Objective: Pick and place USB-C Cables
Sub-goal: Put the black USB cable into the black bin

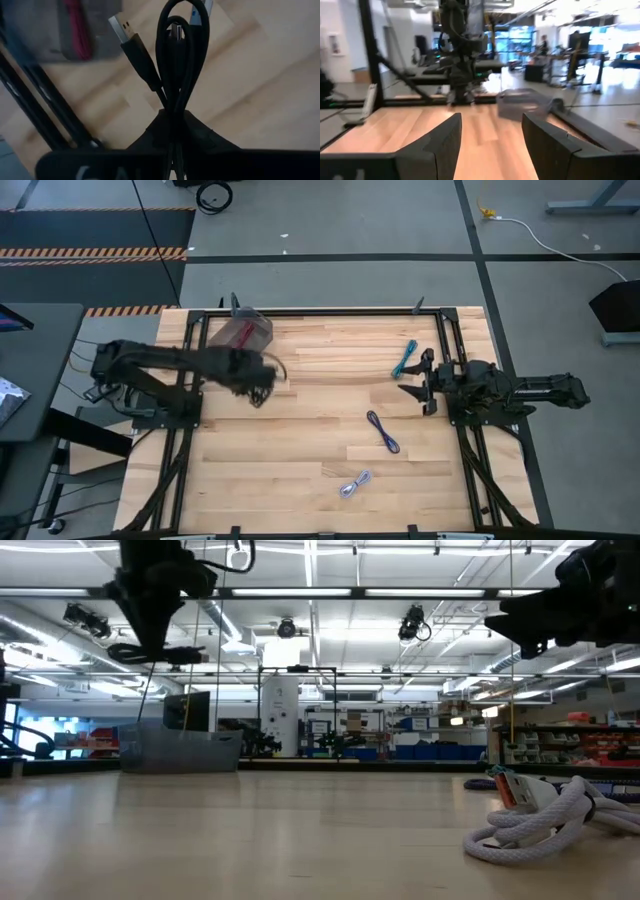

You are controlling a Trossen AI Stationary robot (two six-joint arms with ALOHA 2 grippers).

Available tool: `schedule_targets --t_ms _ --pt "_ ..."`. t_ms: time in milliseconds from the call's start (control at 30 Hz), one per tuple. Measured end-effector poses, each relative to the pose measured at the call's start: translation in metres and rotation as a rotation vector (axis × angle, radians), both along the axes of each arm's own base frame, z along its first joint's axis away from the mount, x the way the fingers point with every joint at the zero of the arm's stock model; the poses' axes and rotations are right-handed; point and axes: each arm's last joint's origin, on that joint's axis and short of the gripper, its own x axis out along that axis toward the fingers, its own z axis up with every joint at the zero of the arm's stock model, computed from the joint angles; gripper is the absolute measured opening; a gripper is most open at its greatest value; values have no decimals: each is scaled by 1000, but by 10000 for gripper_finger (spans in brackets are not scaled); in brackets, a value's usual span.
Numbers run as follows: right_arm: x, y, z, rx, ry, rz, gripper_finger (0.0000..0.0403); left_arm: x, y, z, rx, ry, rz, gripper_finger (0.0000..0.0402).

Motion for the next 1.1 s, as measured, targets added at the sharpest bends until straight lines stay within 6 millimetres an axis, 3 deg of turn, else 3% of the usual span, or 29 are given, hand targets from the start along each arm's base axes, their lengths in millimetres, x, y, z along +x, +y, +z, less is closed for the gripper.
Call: schedule_targets --t_ms 300,500,767,1100 --pt "0 0 -2 83 14 1 213 -11 91 2 38 19 23 25" --pt "1 0 -6 158 41 21 212 -33 143 3 64 3 107 25" --pt "1 1 -8 158 63 32 211 -58 174 -16 -3 77 101 25" --pt "1 1 -8 183 68 36 210 -46 201 -57 -11 54 26 25"
